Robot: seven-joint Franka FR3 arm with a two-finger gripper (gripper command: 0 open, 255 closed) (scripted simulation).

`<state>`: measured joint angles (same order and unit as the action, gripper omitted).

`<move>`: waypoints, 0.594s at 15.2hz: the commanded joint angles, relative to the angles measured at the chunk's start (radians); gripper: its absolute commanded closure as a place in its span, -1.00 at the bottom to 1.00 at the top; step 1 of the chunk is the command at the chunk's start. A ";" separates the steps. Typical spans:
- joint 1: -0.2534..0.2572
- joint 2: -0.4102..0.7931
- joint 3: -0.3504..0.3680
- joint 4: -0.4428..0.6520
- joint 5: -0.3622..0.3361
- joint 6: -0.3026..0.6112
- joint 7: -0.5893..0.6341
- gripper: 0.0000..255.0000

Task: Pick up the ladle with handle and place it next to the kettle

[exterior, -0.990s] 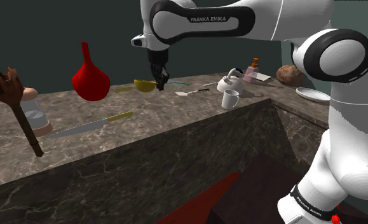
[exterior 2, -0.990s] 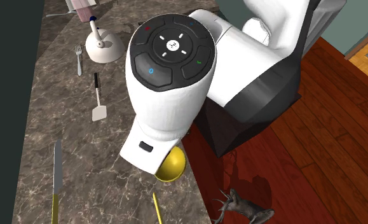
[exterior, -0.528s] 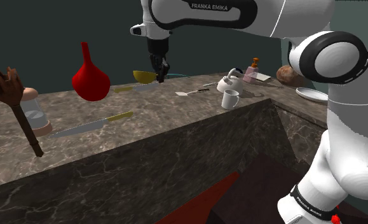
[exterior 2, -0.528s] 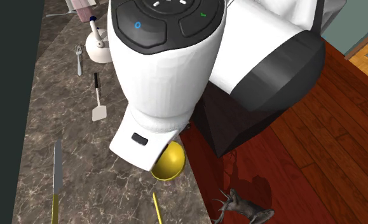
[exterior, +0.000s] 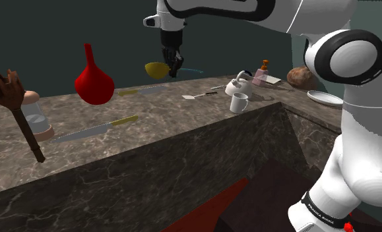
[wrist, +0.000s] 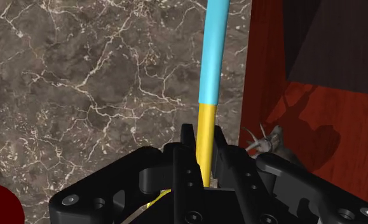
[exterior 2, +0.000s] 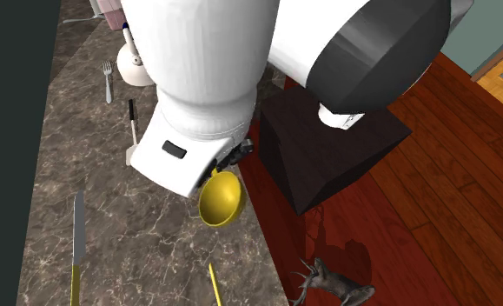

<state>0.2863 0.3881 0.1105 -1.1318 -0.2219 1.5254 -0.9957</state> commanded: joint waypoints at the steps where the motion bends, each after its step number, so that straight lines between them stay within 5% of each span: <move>1: -0.032 -0.047 -0.009 -0.067 0.008 0.028 -0.034 1.00; 9: -0.153 -0.200 -0.066 -0.289 0.039 0.127 -0.191 1.00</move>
<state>0.1470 0.2022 0.0521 -1.3967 -0.1865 1.6387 -1.1659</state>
